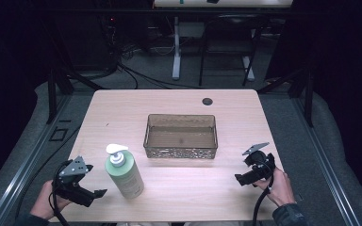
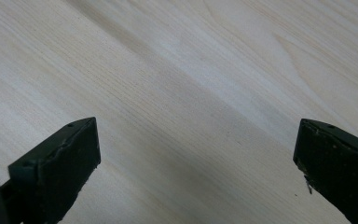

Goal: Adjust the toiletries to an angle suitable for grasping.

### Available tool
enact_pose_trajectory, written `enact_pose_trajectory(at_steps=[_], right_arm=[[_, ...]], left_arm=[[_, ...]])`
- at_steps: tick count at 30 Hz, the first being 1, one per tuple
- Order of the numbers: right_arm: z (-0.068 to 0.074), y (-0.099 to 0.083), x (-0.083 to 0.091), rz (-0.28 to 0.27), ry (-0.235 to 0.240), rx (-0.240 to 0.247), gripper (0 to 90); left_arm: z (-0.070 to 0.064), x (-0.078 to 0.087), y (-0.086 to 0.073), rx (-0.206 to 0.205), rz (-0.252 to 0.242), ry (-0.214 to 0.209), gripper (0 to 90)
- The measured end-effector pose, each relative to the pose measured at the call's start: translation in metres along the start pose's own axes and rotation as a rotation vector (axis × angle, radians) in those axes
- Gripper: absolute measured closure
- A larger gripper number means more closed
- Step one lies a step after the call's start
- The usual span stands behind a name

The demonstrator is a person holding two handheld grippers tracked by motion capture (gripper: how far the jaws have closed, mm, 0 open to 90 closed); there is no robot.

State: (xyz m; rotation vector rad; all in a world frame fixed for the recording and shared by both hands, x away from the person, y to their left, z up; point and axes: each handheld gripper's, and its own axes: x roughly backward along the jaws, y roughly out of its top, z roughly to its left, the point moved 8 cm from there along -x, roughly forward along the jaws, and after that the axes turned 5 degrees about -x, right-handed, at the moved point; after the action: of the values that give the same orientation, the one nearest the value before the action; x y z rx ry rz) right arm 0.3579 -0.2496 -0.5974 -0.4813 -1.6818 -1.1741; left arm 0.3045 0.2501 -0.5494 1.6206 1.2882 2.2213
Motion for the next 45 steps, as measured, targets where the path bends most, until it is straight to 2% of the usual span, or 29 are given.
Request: enact_pose_trajectory(at_steps=[3, 8, 13, 20, 21, 27, 33, 37, 45], right_arm=[[0.001, 0.000, 0.000, 0.004, 0.011, -0.003, 0.1], [0.002, -0.001, -0.003, 0.013, 0.018, 0.000, 0.0], [0.002, -0.002, -0.003, 0.017, 0.020, -0.005, 0.0], [0.004, -0.001, -0.004, 0.016, 0.025, -0.007, 0.0], [0.004, -0.001, -0.004, 0.016, 0.025, -0.007, 0.0], [0.004, -0.002, -0.005, 0.021, 0.031, -0.009, 0.0], [0.004, -0.002, -0.005, 0.019, 0.031, -0.006, 0.0], [0.003, -0.002, -0.004, 0.017, 0.031, -0.012, 0.0], [0.002, -0.002, -0.004, 0.017, 0.026, -0.007, 0.0]], left_arm=[[-0.006, 0.005, 0.011, 0.027, -0.064, -0.033, 0.2], [-0.014, 0.006, 0.023, 0.015, -0.094, -0.057, 0.1], [-0.020, 0.007, 0.034, -0.004, -0.122, -0.053, 0.1], [-0.025, 0.005, 0.045, -0.009, -0.160, -0.046, 0.1], [-0.028, 0.006, 0.050, -0.020, -0.185, -0.057, 0.1], [-0.029, 0.003, 0.062, -0.018, -0.222, -0.041, 0.1], [-0.028, -0.001, 0.071, -0.016, -0.235, -0.029, 0.3], [-0.026, -0.004, 0.072, -0.008, -0.238, -0.018, 11.1], [-0.026, -0.006, 0.074, -0.016, -0.231, 0.003, 11.7]])
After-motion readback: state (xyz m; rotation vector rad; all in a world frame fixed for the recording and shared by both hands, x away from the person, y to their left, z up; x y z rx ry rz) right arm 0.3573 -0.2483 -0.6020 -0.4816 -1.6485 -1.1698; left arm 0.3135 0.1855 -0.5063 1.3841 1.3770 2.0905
